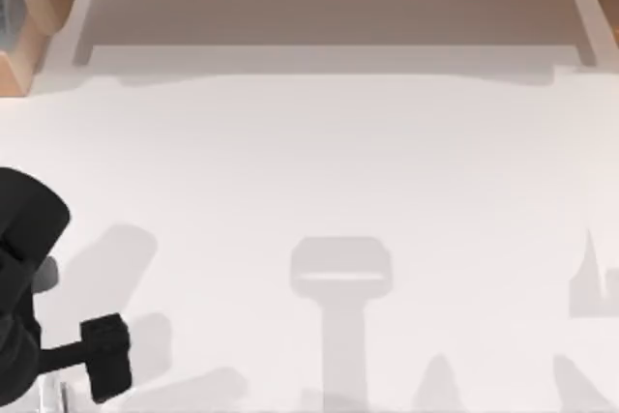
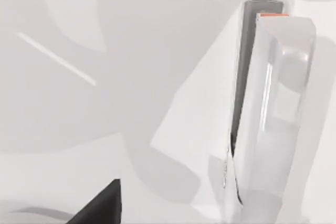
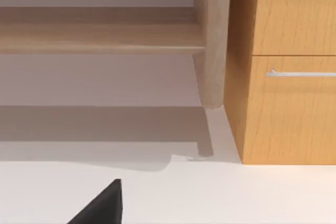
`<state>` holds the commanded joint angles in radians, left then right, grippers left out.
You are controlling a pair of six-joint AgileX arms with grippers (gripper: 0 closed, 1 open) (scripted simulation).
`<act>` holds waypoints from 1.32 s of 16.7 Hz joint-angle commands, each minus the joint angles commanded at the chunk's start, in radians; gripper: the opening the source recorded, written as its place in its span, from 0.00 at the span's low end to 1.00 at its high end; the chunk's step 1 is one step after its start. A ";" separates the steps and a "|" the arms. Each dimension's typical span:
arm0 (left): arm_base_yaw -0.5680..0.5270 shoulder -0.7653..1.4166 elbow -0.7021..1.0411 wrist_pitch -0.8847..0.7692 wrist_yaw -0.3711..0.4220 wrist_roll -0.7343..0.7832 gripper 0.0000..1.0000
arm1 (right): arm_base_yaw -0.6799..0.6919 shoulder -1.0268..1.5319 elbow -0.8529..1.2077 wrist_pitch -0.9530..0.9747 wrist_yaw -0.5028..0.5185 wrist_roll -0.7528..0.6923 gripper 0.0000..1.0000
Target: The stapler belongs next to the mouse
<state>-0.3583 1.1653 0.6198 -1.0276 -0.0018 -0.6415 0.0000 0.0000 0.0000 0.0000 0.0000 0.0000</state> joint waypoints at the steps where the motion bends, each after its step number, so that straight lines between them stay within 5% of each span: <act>1: 0.000 0.000 0.000 0.000 0.000 0.000 1.00 | 0.000 0.000 0.000 0.000 0.000 0.000 1.00; 16: 0.004 0.113 -0.150 0.263 -0.001 0.006 1.00 | 0.000 0.000 0.000 0.000 0.000 0.000 1.00; 22: 0.004 0.113 -0.150 0.263 -0.001 0.006 0.55 | 0.000 0.000 0.000 0.000 0.000 0.000 1.00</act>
<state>-0.3545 1.2786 0.4697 -0.7642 -0.0024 -0.6359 0.0000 0.0000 0.0000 0.0000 0.0000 0.0000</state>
